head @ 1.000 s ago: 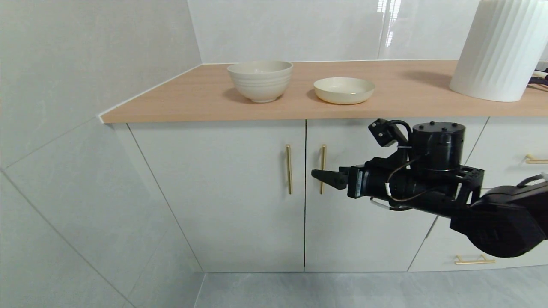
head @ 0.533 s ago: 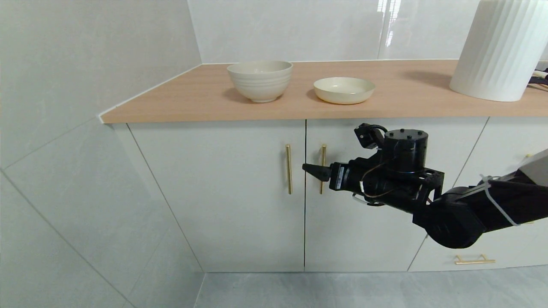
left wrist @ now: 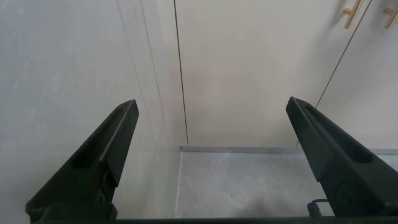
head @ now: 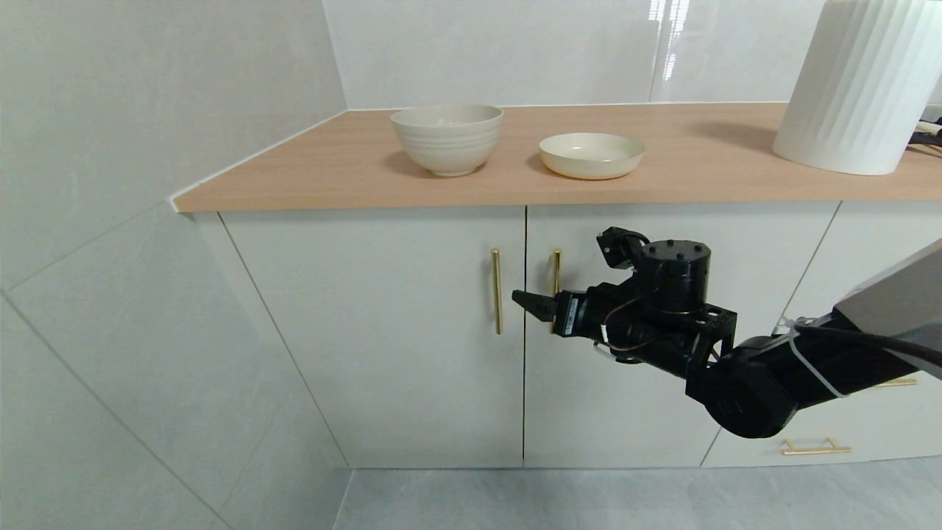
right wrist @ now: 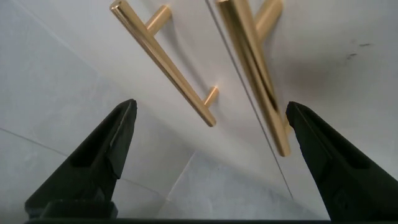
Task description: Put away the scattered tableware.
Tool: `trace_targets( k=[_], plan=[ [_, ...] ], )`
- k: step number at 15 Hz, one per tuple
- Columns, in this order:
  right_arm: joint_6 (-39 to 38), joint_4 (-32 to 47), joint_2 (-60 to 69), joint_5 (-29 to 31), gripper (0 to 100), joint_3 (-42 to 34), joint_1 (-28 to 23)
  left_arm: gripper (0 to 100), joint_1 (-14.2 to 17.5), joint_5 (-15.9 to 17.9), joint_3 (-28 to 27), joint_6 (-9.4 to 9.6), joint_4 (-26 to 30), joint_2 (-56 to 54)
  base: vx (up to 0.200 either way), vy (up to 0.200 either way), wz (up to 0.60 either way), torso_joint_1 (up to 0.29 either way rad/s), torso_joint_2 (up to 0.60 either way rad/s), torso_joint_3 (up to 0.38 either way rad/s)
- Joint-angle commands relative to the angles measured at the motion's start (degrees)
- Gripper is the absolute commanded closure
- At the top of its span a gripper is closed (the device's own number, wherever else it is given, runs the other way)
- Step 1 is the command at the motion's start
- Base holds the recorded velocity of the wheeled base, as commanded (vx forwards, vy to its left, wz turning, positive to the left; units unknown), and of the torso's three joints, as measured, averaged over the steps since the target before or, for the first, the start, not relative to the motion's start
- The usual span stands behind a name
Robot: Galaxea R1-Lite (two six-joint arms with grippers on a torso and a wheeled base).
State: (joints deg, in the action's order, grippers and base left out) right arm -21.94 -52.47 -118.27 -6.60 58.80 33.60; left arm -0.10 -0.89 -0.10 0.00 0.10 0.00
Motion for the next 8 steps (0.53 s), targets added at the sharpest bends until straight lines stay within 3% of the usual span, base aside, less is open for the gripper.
trace_targets(
  k=[1,8],
  plan=[
    [0.0,-0.9,-0.2,-0.1,0,-0.1,0.5,0,0.0,0.0,0.0,0.00,0.0,0.1,0.000,0.000,0.00,0.000,0.00,0.000],
    [-1.4,-3.0,0.5,-0.5,0,-2.0,2.3,0,0.0,0.0,0.0,0.00,0.0,0.1,0.000,0.000,0.00,0.000,0.00,0.000]
  ],
)
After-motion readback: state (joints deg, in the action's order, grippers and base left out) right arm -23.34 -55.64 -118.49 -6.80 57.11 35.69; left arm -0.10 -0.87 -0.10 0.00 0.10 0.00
